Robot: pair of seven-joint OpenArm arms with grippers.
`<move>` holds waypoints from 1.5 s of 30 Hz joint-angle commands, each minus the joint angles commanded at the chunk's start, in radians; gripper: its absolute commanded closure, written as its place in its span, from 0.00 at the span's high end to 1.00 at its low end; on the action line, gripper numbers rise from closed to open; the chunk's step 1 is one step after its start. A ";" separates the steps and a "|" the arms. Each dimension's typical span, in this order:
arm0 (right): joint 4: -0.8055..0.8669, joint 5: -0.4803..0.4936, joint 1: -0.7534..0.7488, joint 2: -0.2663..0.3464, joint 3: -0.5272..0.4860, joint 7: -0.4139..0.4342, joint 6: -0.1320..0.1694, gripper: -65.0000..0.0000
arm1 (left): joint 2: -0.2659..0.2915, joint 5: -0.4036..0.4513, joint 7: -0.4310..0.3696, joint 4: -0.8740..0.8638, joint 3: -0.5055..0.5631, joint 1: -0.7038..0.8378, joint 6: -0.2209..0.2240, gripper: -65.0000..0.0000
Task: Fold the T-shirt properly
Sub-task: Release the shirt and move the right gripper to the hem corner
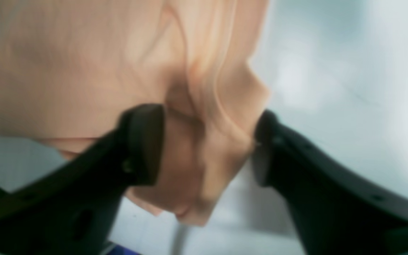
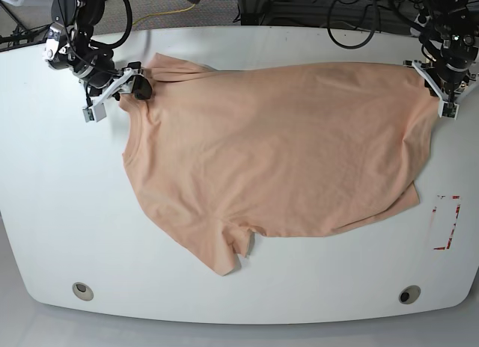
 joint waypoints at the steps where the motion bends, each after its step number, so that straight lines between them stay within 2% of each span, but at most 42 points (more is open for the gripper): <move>1: 0.014 0.000 0.000 0.000 0.000 0.000 -0.002 0.71 | 0.000 0.000 0.000 0.000 0.000 -0.011 -0.017 0.60; 2: 0.031 0.000 0.002 0.000 0.000 0.000 -0.003 0.72 | 0.000 0.000 0.000 0.000 -0.002 -0.018 -0.028 0.68; 4: 0.051 0.000 0.008 0.000 0.014 0.000 -0.005 0.72 | 0.000 0.000 0.000 0.000 -0.003 -0.026 -0.032 0.76; 9: 0.008 -0.009 0.086 0.000 0.048 0.000 -0.005 0.72 | -0.003 -0.005 0.000 -0.002 -0.012 -0.098 -0.035 0.72; 18: -0.302 -0.015 0.356 0.017 0.046 0.000 -0.003 0.72 | 0.000 0.000 0.000 -0.002 -0.051 -0.233 -0.035 0.72; 22: -0.440 -0.084 0.477 0.043 0.023 0.008 0.002 0.72 | 0.000 0.000 0.000 -0.003 -0.051 -0.267 -0.034 0.72; 27: -0.626 -0.201 0.631 0.049 -0.041 0.101 0.003 0.72 | 0.000 0.000 0.000 -0.032 -0.049 -0.275 -0.031 0.72; 30: -0.726 -0.233 0.692 0.052 -0.068 0.150 0.008 0.72 | 0.000 0.000 0.000 -0.041 -0.049 -0.275 -0.031 0.72; 34: -0.908 -0.310 0.786 0.052 -0.080 0.233 0.086 0.72 | 0.000 0.000 0.000 -0.043 -0.049 -0.275 -0.031 0.70; 36: -0.977 -0.350 0.816 0.048 -0.080 0.262 0.110 0.72 | 0.000 0.000 0.000 -0.043 -0.049 -0.273 -0.031 0.70; 41: -1.036 -0.376 0.830 0.023 -0.081 0.290 0.146 0.72 | 0.000 0.000 0.000 -0.044 -0.051 -0.273 -0.031 0.71; 45: -1.036 -0.384 0.829 -0.021 -0.081 0.290 0.144 0.72 | 0.000 0.002 0.000 -0.091 -0.054 -0.325 -0.029 0.72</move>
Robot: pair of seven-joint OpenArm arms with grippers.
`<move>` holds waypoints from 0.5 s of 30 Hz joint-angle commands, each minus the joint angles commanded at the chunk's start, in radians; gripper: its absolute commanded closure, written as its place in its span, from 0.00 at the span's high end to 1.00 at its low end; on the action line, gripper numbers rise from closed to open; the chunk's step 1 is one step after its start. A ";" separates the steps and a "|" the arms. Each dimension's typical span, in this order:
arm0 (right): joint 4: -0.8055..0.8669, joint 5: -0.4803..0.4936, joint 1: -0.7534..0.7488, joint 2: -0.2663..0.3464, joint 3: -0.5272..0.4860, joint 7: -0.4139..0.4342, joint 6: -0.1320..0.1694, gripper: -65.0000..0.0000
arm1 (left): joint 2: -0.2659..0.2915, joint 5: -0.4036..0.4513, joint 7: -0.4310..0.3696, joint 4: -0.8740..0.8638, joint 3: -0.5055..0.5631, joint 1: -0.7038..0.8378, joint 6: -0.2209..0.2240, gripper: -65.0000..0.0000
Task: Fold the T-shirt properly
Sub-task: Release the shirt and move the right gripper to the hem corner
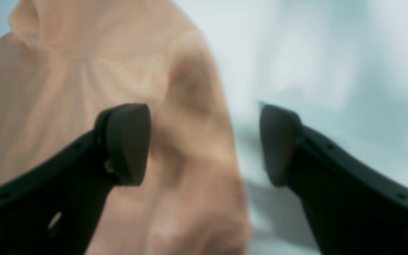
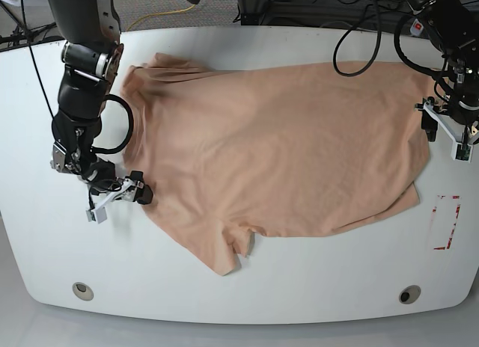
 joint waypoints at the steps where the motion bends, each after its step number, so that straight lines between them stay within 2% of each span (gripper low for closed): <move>1: -0.002 0.002 -0.002 -0.005 0.000 0.000 0.000 0.72 | 0.000 0.000 0.000 -0.026 -0.002 -0.021 0.002 0.72; 3: -0.002 -0.002 -0.002 -0.035 0.000 0.000 -0.002 0.72 | -0.003 0.000 0.000 -0.087 -0.002 -0.068 0.002 0.72; 9: -0.002 -0.003 0.000 -0.048 0.000 0.003 -0.003 0.69 | -0.006 0.003 0.000 -0.275 -0.003 -0.216 0.003 0.72; 10: -0.002 -0.003 0.000 -0.048 0.000 0.003 -0.003 0.64 | -0.006 0.011 0.000 -0.310 -0.003 -0.242 0.011 0.72; 12: -0.002 -0.003 0.000 -0.048 0.000 0.003 -0.002 0.49 | -0.006 0.038 -0.002 -0.381 -0.003 -0.296 0.038 0.72; 13: -0.002 -0.003 0.000 -0.048 0.000 0.003 -0.002 0.38 | -0.006 0.052 -0.005 -0.425 -0.003 -0.328 0.052 0.73; 15: -0.002 -0.003 0.000 -0.048 0.000 0.003 -0.002 0.22 | -0.006 0.064 -0.005 -0.500 -0.003 -0.384 0.064 0.78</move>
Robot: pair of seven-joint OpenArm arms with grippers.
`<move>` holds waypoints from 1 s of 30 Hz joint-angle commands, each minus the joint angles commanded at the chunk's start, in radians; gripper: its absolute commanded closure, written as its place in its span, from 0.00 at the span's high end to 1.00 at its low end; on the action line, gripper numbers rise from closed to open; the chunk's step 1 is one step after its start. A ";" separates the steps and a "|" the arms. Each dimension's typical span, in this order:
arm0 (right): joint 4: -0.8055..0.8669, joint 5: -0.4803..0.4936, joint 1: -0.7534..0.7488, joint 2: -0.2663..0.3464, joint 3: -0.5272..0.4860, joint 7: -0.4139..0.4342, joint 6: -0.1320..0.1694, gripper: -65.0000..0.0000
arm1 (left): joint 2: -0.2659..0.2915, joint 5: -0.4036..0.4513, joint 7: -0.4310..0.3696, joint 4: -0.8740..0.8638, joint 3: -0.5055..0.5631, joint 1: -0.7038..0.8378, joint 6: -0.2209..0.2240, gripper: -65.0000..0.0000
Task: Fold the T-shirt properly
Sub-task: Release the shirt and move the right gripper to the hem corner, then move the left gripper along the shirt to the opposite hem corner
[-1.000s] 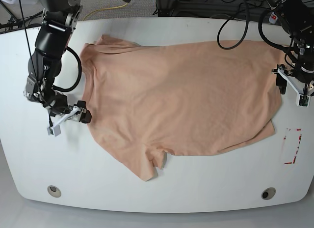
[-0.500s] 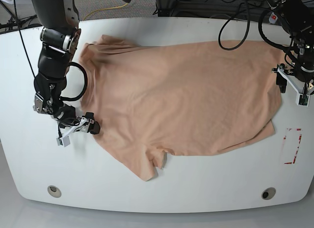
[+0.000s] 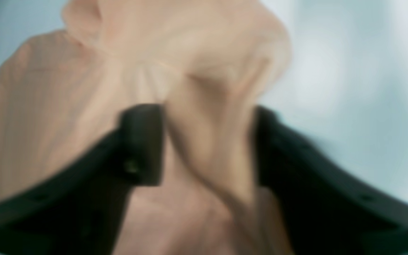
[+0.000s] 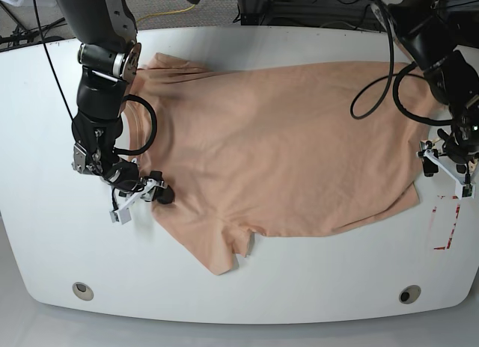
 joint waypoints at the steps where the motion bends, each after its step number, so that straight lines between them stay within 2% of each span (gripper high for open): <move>1: 0.000 0.000 0.000 0.000 0.000 0.000 0.000 0.15 | 0.000 0.000 -0.003 -0.037 0.000 -0.023 0.000 0.81; 3: 0.000 0.000 0.000 0.000 0.000 0.000 0.000 0.09 | 0.000 0.002 -0.032 -0.084 0.000 -0.055 0.002 0.84; 6: 0.000 0.000 -0.002 0.000 0.000 -0.002 0.000 0.09 | 0.000 0.003 -0.094 -0.158 0.000 -0.089 0.006 0.84; 9: 0.000 0.002 -0.002 0.000 0.000 -0.002 0.002 0.09 | -0.002 0.003 -0.140 -0.258 0.000 -0.130 0.049 0.84; 11: 0.000 0.002 -0.003 0.000 0.000 -0.002 0.002 0.09 | -0.011 0.003 -0.166 -0.316 0.000 -0.150 0.058 0.84; 23: 0.000 0.011 -0.003 0.000 0.000 -0.002 0.002 0.09 | -0.051 0.003 -0.359 -0.715 0.005 -0.295 0.061 0.84; 30: 0.000 0.011 -0.003 0.000 0.000 -0.002 0.002 0.09 | -0.051 -0.003 -0.413 -0.852 0.002 -0.344 0.061 0.83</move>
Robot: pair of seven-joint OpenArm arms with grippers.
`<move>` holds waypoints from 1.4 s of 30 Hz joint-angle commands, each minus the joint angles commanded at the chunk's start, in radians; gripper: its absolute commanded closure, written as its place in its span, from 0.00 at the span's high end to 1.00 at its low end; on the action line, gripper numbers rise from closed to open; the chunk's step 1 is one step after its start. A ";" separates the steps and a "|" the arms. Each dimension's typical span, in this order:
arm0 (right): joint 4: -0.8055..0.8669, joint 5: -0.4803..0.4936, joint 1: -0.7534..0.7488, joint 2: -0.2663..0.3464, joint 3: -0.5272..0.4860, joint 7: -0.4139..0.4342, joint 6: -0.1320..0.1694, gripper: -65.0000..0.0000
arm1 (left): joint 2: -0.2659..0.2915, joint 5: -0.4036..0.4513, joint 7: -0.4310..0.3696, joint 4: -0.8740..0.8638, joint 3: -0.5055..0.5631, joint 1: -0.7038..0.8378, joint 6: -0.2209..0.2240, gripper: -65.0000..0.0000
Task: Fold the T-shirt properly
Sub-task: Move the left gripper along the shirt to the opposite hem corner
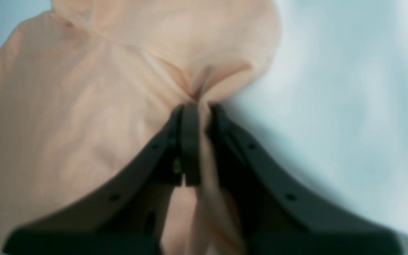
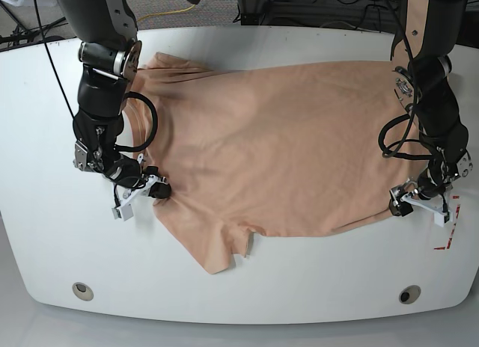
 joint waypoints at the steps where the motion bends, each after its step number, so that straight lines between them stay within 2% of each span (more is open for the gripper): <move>1: 0.000 0.000 0.000 0.000 0.000 0.000 0.000 0.09 | 0.000 0.000 -0.002 -0.008 0.000 -0.002 0.000 0.80; 6: 0.002 0.000 -0.021 0.000 0.006 0.000 0.000 0.09 | 0.003 -0.002 -0.035 -0.011 -0.003 0.000 0.000 0.50; 10: 0.002 0.000 -0.026 0.000 0.008 0.002 0.000 0.08 | 0.005 0.000 -0.040 -0.012 -0.003 0.002 0.000 0.37; 13: 0.002 0.000 -0.034 0.000 0.008 0.002 0.000 0.08 | 0.002 0.000 -0.040 -0.012 -0.003 0.003 0.002 0.20; 15: 0.008 0.000 -0.043 0.000 0.008 0.003 0.000 0.08 | 0.002 0.002 -0.040 -0.012 0.002 0.003 0.015 0.05; 16: 0.026 0.000 -0.044 0.000 0.008 0.003 0.000 0.08 | 0.002 0.005 -0.040 -0.011 0.005 0.003 0.040 0.00; 18: 0.071 0.000 -0.052 0.000 0.006 0.002 0.000 0.08 | 0.002 0.005 -0.040 -0.005 0.005 0.005 0.069 0.03; 22: 0.158 0.002 -0.068 -0.015 0.003 -0.002 0.000 0.08 | 0.005 0.003 -0.037 0.043 0.003 0.008 0.075 0.01; 26: 0.232 0.002 -0.069 -0.012 0.003 -0.003 0.000 0.07 | 0.008 0.006 -0.035 0.190 0.008 0.077 0.075 0.01; 30: 0.276 -0.006 -0.057 0.017 0.000 -0.003 0.000 0.07 | 0.020 0.000 -0.032 0.315 0.121 0.121 0.075 0.01; 37: 0.310 -0.003 0.040 0.063 -0.002 -0.060 0.000 0.07 | 0.031 0.000 0.083 0.626 0.149 0.166 0.075 0.01; 42: 0.310 -0.011 0.110 0.074 -0.003 -0.107 0.002 0.09 | 0.040 0.000 0.161 0.776 0.189 0.167 0.074 0.01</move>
